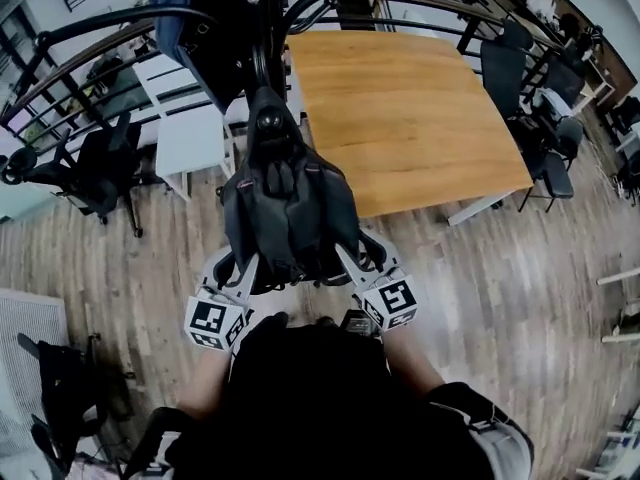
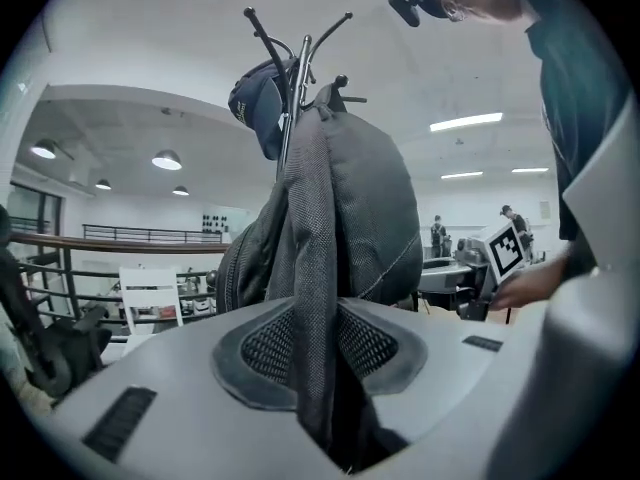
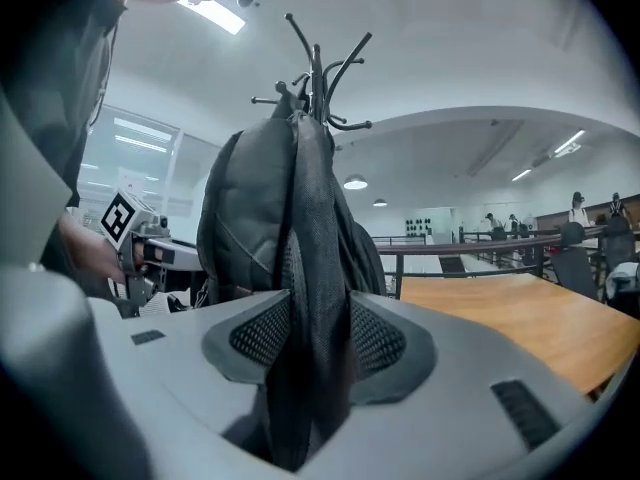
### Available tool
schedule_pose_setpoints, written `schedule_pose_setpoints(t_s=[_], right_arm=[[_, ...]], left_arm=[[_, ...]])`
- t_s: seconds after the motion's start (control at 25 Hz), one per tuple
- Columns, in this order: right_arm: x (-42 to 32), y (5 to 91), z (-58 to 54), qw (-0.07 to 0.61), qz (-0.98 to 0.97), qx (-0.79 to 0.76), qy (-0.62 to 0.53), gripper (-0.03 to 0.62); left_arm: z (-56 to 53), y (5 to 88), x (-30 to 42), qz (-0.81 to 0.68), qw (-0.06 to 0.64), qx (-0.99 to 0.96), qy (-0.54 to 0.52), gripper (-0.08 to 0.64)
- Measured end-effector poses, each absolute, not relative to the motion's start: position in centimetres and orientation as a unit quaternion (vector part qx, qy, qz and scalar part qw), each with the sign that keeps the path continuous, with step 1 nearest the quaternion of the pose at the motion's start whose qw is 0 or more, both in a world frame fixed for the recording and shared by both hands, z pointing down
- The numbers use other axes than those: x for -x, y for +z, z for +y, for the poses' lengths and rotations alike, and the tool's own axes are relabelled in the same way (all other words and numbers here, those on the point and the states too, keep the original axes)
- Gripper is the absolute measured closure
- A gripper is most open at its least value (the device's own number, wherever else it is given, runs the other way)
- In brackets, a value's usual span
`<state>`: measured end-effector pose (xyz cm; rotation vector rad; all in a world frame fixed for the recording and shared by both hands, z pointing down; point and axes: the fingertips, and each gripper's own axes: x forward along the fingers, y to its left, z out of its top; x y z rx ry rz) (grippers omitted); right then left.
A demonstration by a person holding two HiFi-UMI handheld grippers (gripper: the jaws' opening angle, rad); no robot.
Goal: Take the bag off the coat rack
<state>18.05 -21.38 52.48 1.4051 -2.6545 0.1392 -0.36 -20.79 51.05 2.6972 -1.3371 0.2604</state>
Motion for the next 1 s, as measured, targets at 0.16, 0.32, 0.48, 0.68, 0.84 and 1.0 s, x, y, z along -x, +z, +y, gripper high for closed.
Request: schedule_pose_setpoints(t_s=[0.16, 0.32, 0.48, 0.68, 0.84, 1.0], right_arm=[[-17.5, 53.0, -21.9, 0.048, -0.901, -0.426, 0.06, 0.443], [-16.7, 53.4, -21.8, 0.044, -0.919, -0.386, 0.058, 0.445], [-16.1, 53.7, -21.9, 0.022, -0.926, -0.37, 0.068, 0.443], [-16.2, 53.7, -22.2, 0.017, -0.926, -0.371, 0.071, 0.443], [-16.4, 53.9, -22.6, -0.006, -0.922, -0.381, 0.074, 0.459], [-16.1, 53.9, -22.7, -0.013, -0.922, -0.378, 0.079, 0.465]], left_arm=[[-20.9, 51.4, -0.9, -0.458, 0.077, -0.884, 0.064, 0.443], [-20.6, 51.6, -1.0, -0.456, 0.068, -0.886, 0.045, 0.443], [-20.5, 51.6, -1.2, -0.447, 0.046, -0.893, 0.037, 0.443], [-21.3, 51.7, -0.8, -0.492, 0.04, -0.869, 0.02, 0.434], [-21.5, 51.9, -0.6, -0.519, 0.025, -0.854, 0.019, 0.442], [-21.2, 51.7, 0.4, -0.534, 0.014, -0.845, 0.022, 0.446]])
